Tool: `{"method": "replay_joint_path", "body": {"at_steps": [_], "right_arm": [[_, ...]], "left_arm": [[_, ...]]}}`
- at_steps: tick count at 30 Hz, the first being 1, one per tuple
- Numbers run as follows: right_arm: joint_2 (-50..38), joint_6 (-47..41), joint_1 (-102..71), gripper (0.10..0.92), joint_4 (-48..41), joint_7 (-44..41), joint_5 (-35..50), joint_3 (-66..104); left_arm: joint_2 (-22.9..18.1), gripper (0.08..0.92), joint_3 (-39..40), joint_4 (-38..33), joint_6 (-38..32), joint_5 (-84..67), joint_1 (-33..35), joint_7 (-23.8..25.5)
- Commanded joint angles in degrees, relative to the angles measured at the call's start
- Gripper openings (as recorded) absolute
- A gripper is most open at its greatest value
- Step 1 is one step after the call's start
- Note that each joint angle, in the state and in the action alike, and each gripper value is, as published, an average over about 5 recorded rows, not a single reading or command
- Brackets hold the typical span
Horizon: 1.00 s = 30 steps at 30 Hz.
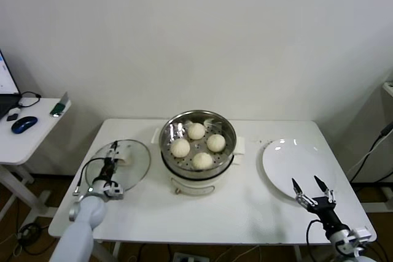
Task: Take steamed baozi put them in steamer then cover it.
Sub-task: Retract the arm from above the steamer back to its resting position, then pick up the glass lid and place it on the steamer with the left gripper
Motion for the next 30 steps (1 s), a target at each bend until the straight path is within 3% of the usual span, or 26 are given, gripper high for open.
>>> {"method": "replay_joint_path", "body": {"at_steps": [1, 10, 17, 30], "right_arm": [[0.65, 0.32, 0.19, 0.823, -0.45, -0.23, -1.73, -0.16], [1.49, 0.77, 0.65, 0.823, -1.41, -0.38, -3.21, -0.46], [1.11, 0.94, 1.13, 0.823, -1.99, -0.43, -3.32, -0.32], [-0.08, 1.15, 4.27, 0.823, -4.22, -0.42, -3.4, -1.02]], "left_arm": [[0.33, 0.61, 0.34, 1.06, -0.53, -1.9, -0.62, -0.16], [1.18, 0.35, 0.47, -1.5, -0.15, -3.57, 0.65, 1.25], [4.32, 0.169, 0.38, -14.2, 4.82, -8.3, 7.63, 3.0], [13.03, 0.15, -1.17, -47.43, 26.07, -14.42, 24.34, 3.51]]}}
